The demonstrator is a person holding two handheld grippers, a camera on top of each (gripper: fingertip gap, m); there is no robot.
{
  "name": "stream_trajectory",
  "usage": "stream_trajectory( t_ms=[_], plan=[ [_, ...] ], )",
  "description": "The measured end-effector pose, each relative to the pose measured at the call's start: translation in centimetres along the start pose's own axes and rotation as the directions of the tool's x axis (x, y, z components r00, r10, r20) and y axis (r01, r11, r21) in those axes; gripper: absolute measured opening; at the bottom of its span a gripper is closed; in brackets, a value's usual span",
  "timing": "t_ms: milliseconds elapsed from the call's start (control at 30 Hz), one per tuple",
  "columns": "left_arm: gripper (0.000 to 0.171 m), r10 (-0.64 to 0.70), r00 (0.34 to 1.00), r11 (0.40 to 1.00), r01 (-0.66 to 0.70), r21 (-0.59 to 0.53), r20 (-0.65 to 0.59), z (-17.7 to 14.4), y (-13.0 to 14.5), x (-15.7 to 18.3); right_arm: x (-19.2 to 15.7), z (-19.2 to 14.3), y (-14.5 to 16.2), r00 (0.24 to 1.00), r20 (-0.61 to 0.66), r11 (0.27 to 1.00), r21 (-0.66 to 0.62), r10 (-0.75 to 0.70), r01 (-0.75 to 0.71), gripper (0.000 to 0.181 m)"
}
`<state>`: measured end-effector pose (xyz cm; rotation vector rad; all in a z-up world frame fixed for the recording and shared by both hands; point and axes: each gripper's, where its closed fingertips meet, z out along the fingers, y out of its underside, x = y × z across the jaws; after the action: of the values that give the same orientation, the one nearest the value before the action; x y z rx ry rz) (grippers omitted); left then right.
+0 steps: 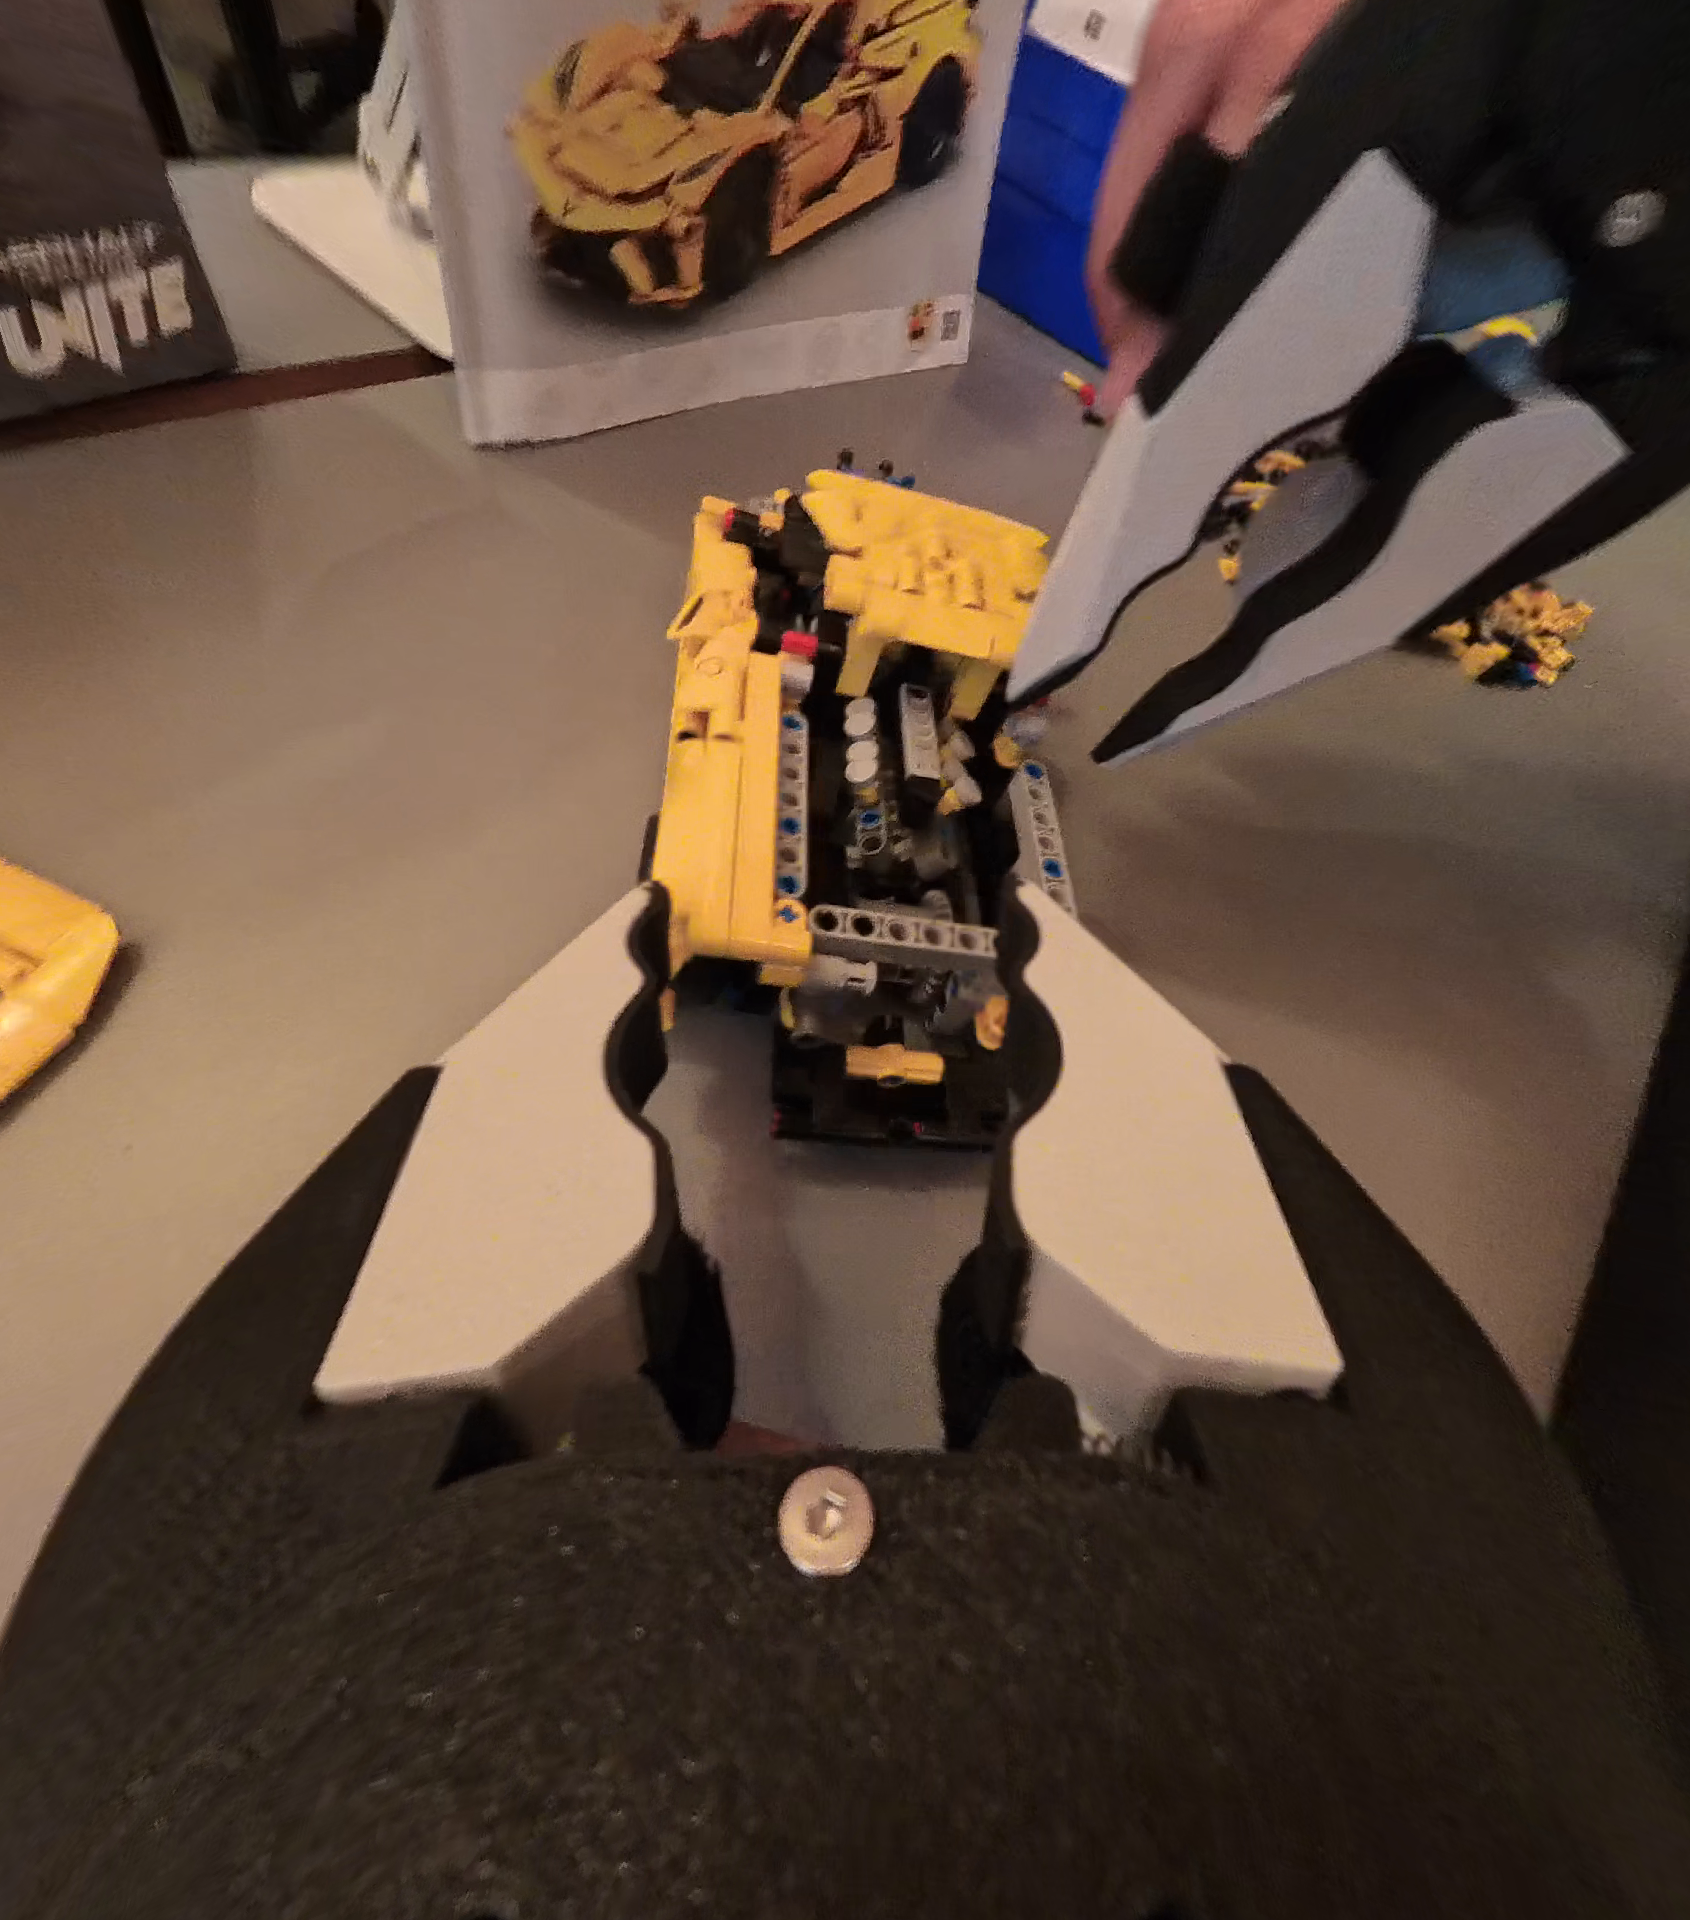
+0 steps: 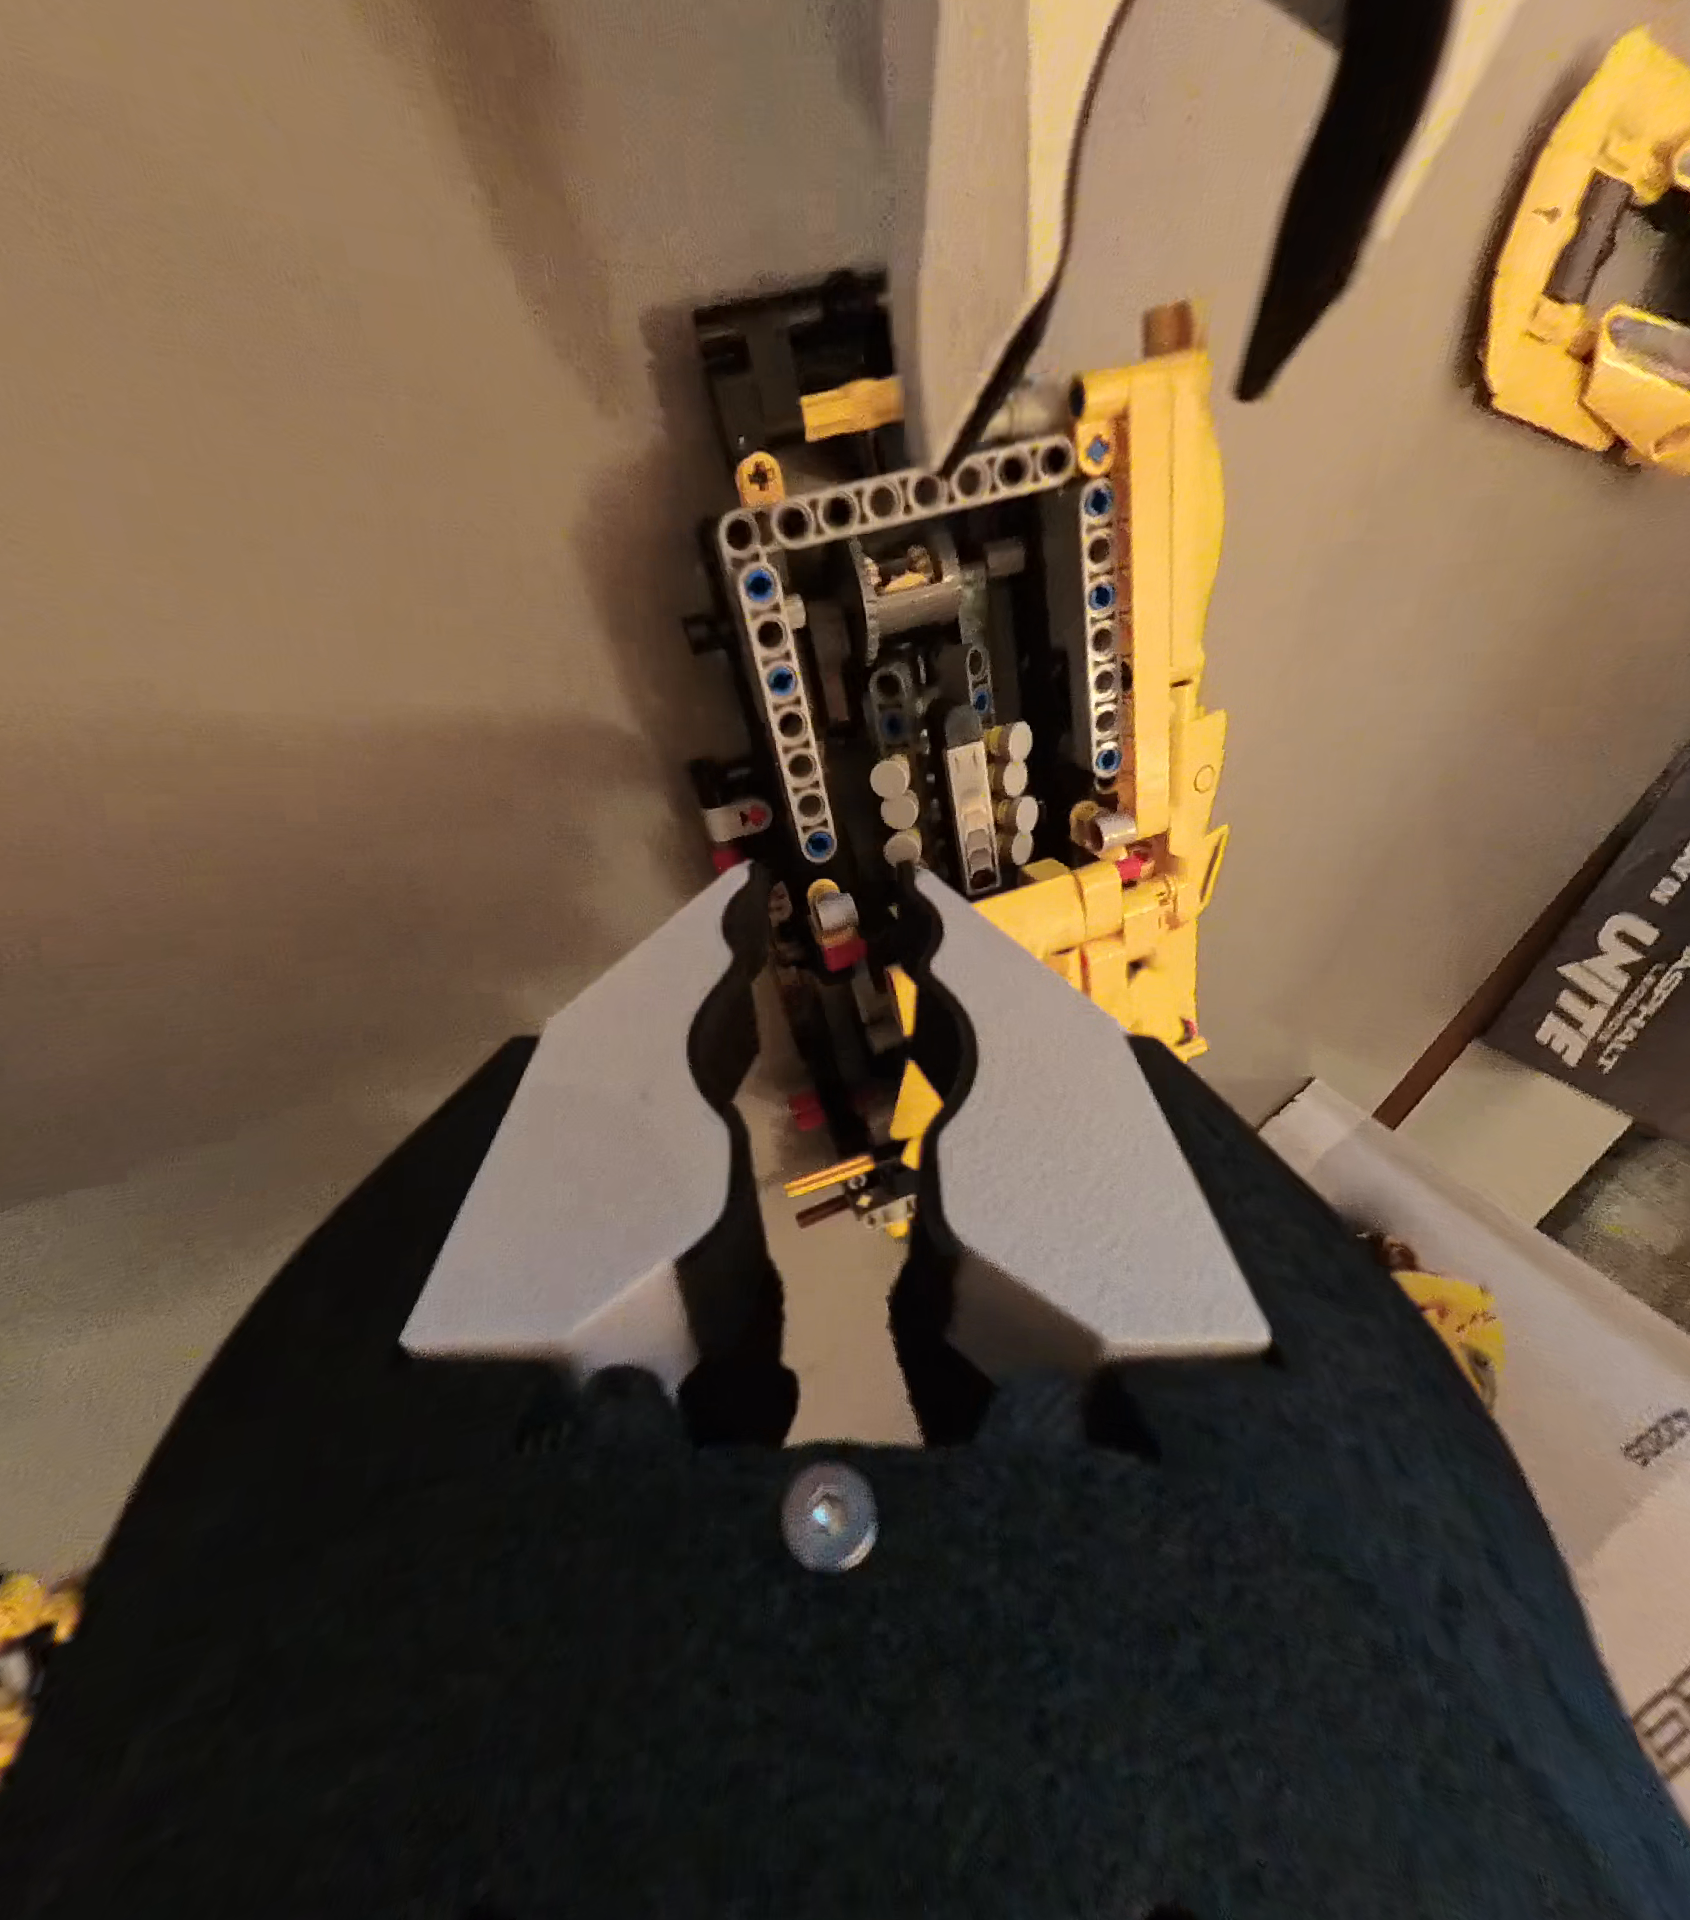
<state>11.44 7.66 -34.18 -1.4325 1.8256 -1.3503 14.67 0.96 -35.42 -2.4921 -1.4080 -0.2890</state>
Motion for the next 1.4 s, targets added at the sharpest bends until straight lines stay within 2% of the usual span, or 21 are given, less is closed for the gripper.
stream_trajectory(
  t_ms=[67, 200, 267, 367, 500, 667, 767, 833, 900, 933, 967, 1000, 1033, 1067, 1133, 1167, 1200, 1267, 1333, 1400],
  plan=[
    [0.086, 0.111, 0.994, 0.994, -0.11, -0.021, 0.023, 0.4, -0.2, 0.8, -0.2, 0.5, 0.1, 0.999, 0.024, 0.999, -0.035, -0.035, 0.036, 0.021],
    [0.105, 0.26, 0.965, 0.948, -0.246, -0.2, 0.045, 2.7, 1.4, 1.7, -0.3, 1.3, 1.0, 0.991, 0.079, 0.981, -0.149, -0.112, 0.123, 0.017],
    [0.106, 0.307, 0.948, 0.929, -0.28, -0.241, 0.081, 3.5, 1.5, 1.3, -0.1, 1.6, 1.6, 0.983, 0.102, 0.962, -0.213, -0.151, 0.169, 0.013],
    [0.103, 0.277, 0.956, 0.938, -0.246, -0.246, 0.1, 4.0, 1.4, 0.5, 0.0, 1.6, 2.4, 0.976, 0.145, 0.939, -0.281, -0.162, 0.198, 0.01],
    [0.104, 0.242, 0.968, 0.95, -0.222, -0.218, 0.07, 4.1, 1.9, 0.3, 0.0, 1.4, 2.7, 0.973, 0.162, 0.943, -0.264, -0.165, 0.204, 0.009],
    [0.103, 0.251, 0.967, 0.954, -0.24, -0.178, 0.04, 4.3, 1.8, 0.2, 0.2, 1.4, 2.7, 0.974, 0.121, 0.95, -0.227, -0.193, 0.217, 0.008],
    [0.103, 0.252, 0.967, 0.957, -0.242, -0.162, 0.046, 4.3, 1.8, 0.2, 0.2, 1.2, 2.4, 0.981, 0.076, 0.966, -0.173, -0.181, 0.192, 0.007],
    [0.102, 0.245, 0.968, 0.959, -0.232, -0.159, 0.062, 4.2, 1.8, 0.2, 0.7, 0.2, 1.9, 0.994, -0.001, 0.989, -0.098, -0.113, 0.112, 0.002],
    [0.102, 0.227, 0.97, 0.965, -0.212, -0.156, 0.088, 4.1, 1.8, 0.3, 1.0, -1.4, 1.3, 0.995, -0.054, 0.997, 0.008, 0.08, -0.08, 0.006],
    [0.102, 0.219, 0.97, 0.967, -0.201, -0.157, 0.106, 4.0, 1.9, 0.4, 1.4, -2.3, 1.0, 0.97, -0.093, 0.973, 0.082, 0.222, -0.215, 0.013],
    [0.102, 0.21, 0.97, 0.969, -0.19, -0.16, 0.122, 3.9, 2.0, 0.4, 1.6, -3.2, 1.1, 0.916, -0.12, 0.919, 0.159, 0.382, -0.362, 0.025],
    [0.102, 0.197, 0.971, 0.971, -0.174, -0.164, 0.136, 3.7, 2.1, 0.5, 1.6, -3.9, 1.6, 0.825, -0.135, 0.826, 0.235, 0.549, -0.511, 0.029],
    [0.102, 0.186, 0.972, 0.973, -0.162, -0.166, 0.146, 3.6, 2.1, 0.6, 1.5, -4.5, 2.3, 0.69, -0.136, 0.69, 0.324, 0.711, -0.647, 0.027],
    [0.102, 0.179, 0.973, 0.974, -0.154, -0.168, 0.148, 3.5, 2.3, 0.7, 1.0, -4.7, 2.5, 0.555, -0.074, 0.53, 0.42, 0.829, -0.736, 0.028],
    [0.101, 0.16, 0.977, 0.976, -0.135, -0.173, 0.137, 3.2, 2.6, 1.2, -0.2, -4.5, 2.8, 0.312, 0.057, 0.227, 0.564, 0.948, -0.794, 0.024],
    [0.1, 0.147, 0.98, 0.977, -0.124, -0.173, 0.131, 3.1, 2.7, 1.5, -0.4, -4.2, 3.3, 0.206, 0.095, 0.107, 0.61, 0.974, -0.785, 0.021],
    [0.099, 0.132, 0.984, 0.979, -0.109, -0.174, 0.122, 2.9, 2.9, 1.8, -0.8, -3.8, 3.3, 0.15, 0.121, 0.038, 0.641, 0.981, -0.766, 0.022],
    [0.092, 0.1, 0.99, 0.98, -0.081, -0.181, 0.1, 2.5, 3.3, 2.6, -1.7, -2.4, 3.9, 0.053, 0.088, -0.015, 0.631, 0.995, -0.776, 0.023],
    [0.086, 0.053, 0.997, 0.982, -0.041, -0.182, 0.06, 2.1, 3.6, 3.9, -1.9, -1.5, 3.5, 0.014, 0.057, -0.026, 0.65, 0.998, -0.76, 0.022],
    [0.082, 0.023, 1.0, 0.982, -0.02, -0.186, 0.012, 2.0, 4.1, 5.4, -2.3, -0.6, 4.1, -0.032, -0.032, -0.004, 0.633, 0.999, -0.774, 0.023]
  ],
)
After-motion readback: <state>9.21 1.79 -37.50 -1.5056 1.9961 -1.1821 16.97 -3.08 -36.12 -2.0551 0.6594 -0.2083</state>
